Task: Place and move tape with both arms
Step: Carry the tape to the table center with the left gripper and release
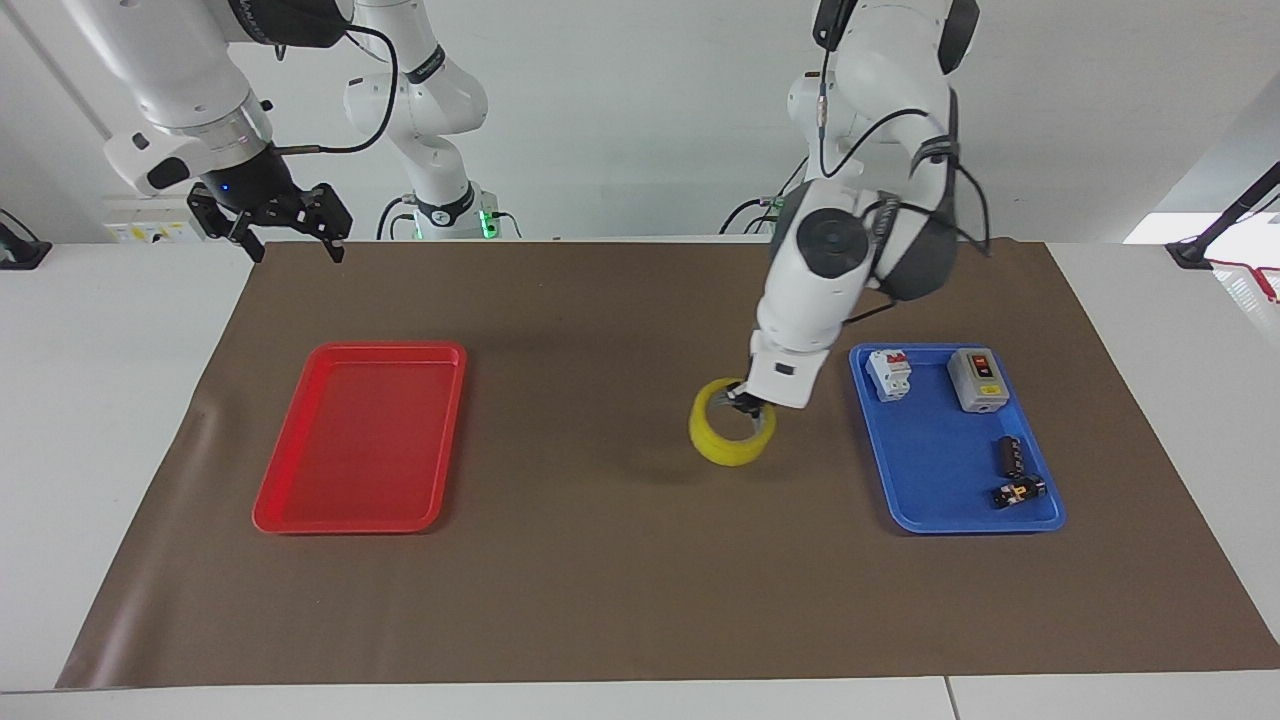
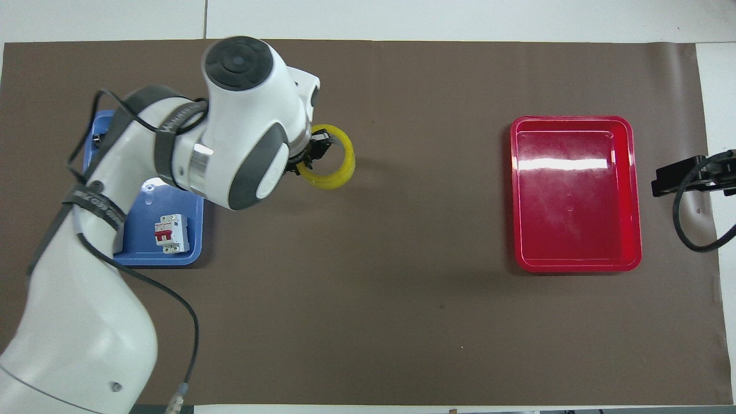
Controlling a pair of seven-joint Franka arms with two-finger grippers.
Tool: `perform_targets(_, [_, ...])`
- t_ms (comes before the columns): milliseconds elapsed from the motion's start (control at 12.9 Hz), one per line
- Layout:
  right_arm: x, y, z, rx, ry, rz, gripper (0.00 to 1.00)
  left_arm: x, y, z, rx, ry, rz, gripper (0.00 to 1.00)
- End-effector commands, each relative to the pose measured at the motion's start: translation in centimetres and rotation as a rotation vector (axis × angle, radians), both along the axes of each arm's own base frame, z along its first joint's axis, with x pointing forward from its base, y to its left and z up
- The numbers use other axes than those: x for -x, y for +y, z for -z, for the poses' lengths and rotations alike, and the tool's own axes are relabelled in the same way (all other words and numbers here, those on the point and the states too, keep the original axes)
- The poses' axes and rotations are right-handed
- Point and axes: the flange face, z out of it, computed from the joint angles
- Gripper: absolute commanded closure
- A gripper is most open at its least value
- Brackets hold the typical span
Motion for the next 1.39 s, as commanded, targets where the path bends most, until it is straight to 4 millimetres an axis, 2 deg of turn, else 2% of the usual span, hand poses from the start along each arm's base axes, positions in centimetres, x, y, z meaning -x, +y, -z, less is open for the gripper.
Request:
perform_targets(0, [-0.1,-0.3,-0.1,0.000,-0.005,-0.018,0.00,0.3,-3.1,4.7,0.022,-0.021,-0.059,1.00])
perform_targets(77, [-0.2,-0.3,-0.1,0.000,-0.007,-0.018,0.00,0.8,-3.7,6.0,0.027,-0.030,-0.063,1.00])
perform_targets(309, [-0.2,-0.3,-0.1,0.000,-0.007,-0.018,0.00,2.3,-3.9,8.3,0.009,-0.009,-0.049,1.00])
perform_targets(387, [-0.2,-0.4,-0.1,0.000,-0.007,-0.017,0.00,2.9,-4.4,8.4,0.006,-0.007,-0.038,1.00])
perform_targets(464, [-0.2,-0.3,0.0,0.000,-0.007,-0.018,0.00,2.9,-4.5,8.2,0.009,-0.011,-0.036,0.82])
perform_targets(541, [0.0,-0.3,0.2,0.000,-0.010,-0.019,0.00,2.8,-4.4,8.0,0.007,-0.009,-0.039,0.30])
perform_targets(619, [0.2,-0.3,0.6,-0.002,0.001,-0.017,0.00,2.5,-4.4,7.4,0.005,-0.008,-0.040,0.00])
perform_targets(773, [0.0,0.4,0.7,-0.005,-0.006,-0.029,0.00,1.2,-3.0,5.0,-0.016,0.009,-0.062,0.00])
perform_targets(851, [-0.4,0.7,0.9,-0.007,-0.004,-0.036,0.00,0.4,-0.7,2.2,-0.018,-0.007,-0.089,0.00])
perform_targets(928, [-1.3,0.7,1.4,-0.007,-0.004,-0.034,0.00,-0.2,2.5,-0.5,-0.017,-0.014,-0.116,0.00])
perform_targets(1005, [-2.1,1.0,1.6,-0.009,-0.004,-0.039,0.00,-0.9,6.9,-3.6,-0.011,-0.021,-0.108,0.00])
perform_targets(1082, [-3.3,2.4,2.1,-0.007,0.002,-0.060,0.00,-1.2,10.4,-5.5,-0.016,0.000,-0.056,0.00])
perform_targets(1237, [-6.7,6.8,5.1,-0.014,0.025,-0.101,0.00,-1.4,18.5,-9.0,-0.019,0.062,0.072,0.00])
perform_targets(1314, [-7.6,9.8,6.2,-0.040,0.001,-0.077,0.00,-1.5,22.4,-10.4,-0.007,0.071,0.134,0.00])
